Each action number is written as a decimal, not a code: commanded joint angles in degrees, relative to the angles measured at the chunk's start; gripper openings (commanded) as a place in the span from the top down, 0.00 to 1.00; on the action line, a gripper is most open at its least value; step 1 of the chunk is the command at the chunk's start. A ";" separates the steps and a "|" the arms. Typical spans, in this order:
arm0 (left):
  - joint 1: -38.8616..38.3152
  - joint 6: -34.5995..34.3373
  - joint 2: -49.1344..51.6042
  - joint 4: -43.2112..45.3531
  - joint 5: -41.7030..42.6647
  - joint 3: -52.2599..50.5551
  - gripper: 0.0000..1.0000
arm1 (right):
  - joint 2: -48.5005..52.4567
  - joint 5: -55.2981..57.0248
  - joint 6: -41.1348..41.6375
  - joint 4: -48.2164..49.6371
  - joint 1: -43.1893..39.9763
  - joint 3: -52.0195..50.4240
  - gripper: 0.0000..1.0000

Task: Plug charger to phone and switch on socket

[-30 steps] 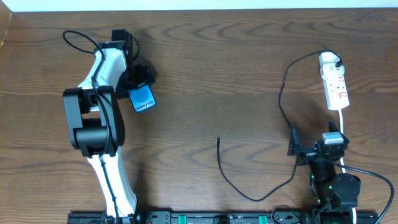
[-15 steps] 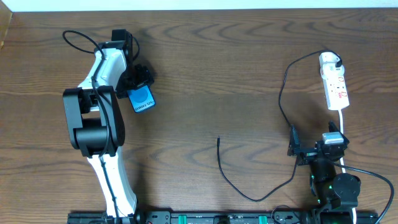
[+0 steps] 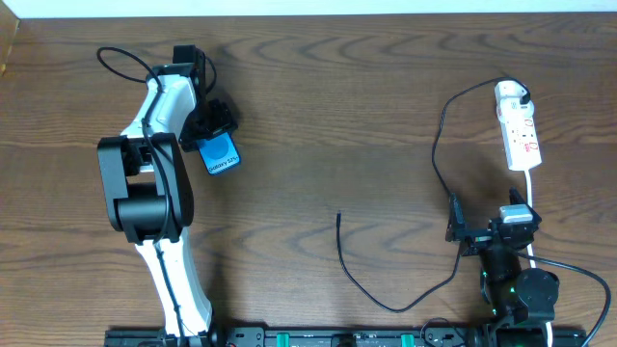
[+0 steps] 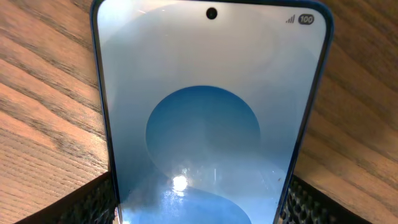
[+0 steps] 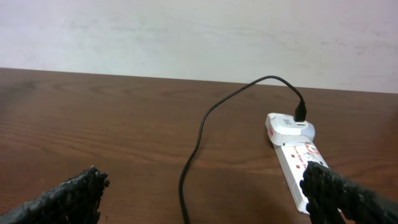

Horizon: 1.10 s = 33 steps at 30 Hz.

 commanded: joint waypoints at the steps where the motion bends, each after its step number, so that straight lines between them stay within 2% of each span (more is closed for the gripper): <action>1: 0.13 -0.17 1.09 0.35 1.66 -1.42 0.22 | -0.46 0.22 0.79 -0.24 0.15 -0.07 0.01; 9: 0.13 -0.57 1.09 0.39 1.66 -1.42 0.27 | -0.46 0.22 0.76 -0.24 0.15 -0.07 0.01; 16: 0.13 -0.57 1.09 0.37 1.66 -1.42 0.27 | -0.46 0.24 0.79 -0.24 0.15 -0.07 0.01; 22: 0.13 -0.57 1.09 0.37 1.66 -1.42 0.32 | -0.46 0.24 0.79 -0.24 0.15 -0.07 0.01; 30: 0.13 -0.57 1.09 0.37 1.66 -1.42 0.47 | -0.46 0.24 0.79 -0.24 0.15 -0.07 0.01; 33: 0.13 -0.57 1.09 0.37 1.64 -1.42 0.60 | -0.46 0.24 0.79 -0.24 0.15 -0.07 0.01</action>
